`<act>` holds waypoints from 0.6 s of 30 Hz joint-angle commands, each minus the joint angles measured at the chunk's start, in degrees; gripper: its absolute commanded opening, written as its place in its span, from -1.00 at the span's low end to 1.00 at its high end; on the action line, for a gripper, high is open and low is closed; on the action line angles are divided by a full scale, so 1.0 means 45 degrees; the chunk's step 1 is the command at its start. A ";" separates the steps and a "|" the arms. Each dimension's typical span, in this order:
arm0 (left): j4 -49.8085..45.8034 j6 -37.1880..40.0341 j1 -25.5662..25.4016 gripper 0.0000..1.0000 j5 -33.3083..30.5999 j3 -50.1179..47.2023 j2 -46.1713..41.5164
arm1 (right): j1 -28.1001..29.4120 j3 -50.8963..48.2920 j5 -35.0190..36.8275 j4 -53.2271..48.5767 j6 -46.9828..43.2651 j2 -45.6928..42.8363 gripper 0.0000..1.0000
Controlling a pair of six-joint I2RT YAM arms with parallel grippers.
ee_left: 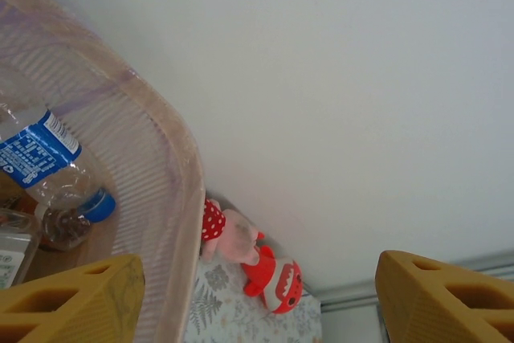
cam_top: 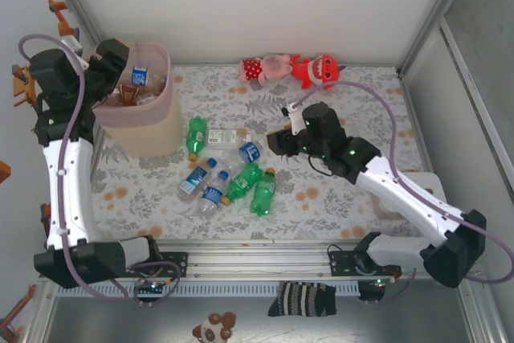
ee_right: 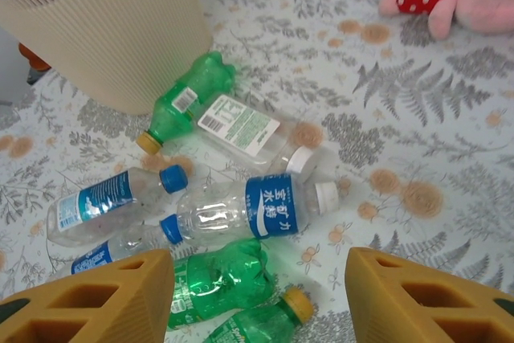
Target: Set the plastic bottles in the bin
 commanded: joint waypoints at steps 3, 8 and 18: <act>-0.0477 0.1287 0.0005 0.50 0.0451 -0.1331 -0.1391 | 0.0414 0.1202 0.0600 -0.0684 0.1508 0.1694 0.12; -0.0859 0.1177 0.0004 0.49 0.0707 -0.2196 -0.2221 | 0.0409 0.2191 0.0712 -0.1205 0.3150 0.3557 0.12; -0.0833 0.0912 -0.0026 0.52 0.1040 -0.3334 -0.3085 | -0.0965 0.0062 -0.2063 0.4349 0.8012 0.5597 0.16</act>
